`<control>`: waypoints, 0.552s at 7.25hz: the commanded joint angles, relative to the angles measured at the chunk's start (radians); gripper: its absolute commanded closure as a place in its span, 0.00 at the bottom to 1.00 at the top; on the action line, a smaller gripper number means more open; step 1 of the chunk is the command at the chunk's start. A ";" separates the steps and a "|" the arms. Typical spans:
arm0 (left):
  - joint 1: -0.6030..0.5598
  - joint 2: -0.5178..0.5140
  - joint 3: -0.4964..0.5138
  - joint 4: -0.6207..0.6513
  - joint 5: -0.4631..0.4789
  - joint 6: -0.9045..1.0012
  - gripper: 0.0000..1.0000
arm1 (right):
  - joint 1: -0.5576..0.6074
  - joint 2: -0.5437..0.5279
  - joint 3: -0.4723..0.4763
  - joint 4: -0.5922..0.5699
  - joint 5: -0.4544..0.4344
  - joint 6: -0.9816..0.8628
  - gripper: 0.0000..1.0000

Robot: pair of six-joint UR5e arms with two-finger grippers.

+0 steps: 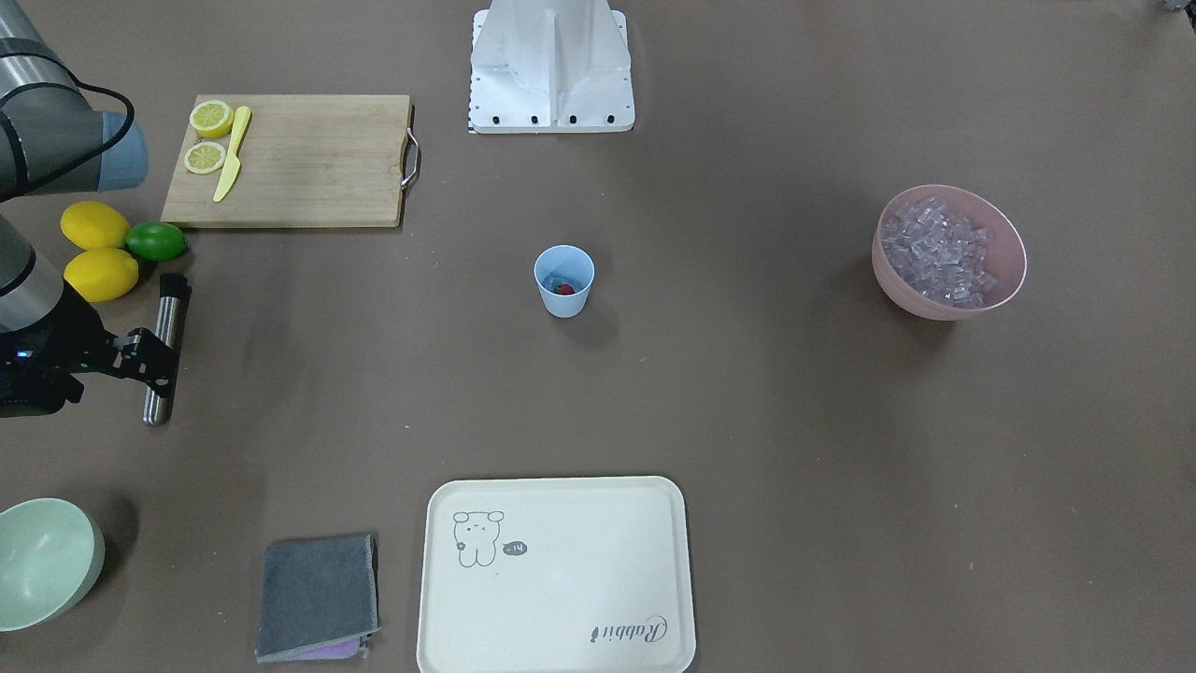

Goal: Mash ice and strawberries in cup
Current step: 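Move the right gripper over to the steel pestle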

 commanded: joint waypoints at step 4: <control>0.001 0.005 -0.011 -0.023 0.001 0.016 0.02 | -0.040 -0.002 -0.109 0.003 0.015 -0.017 0.00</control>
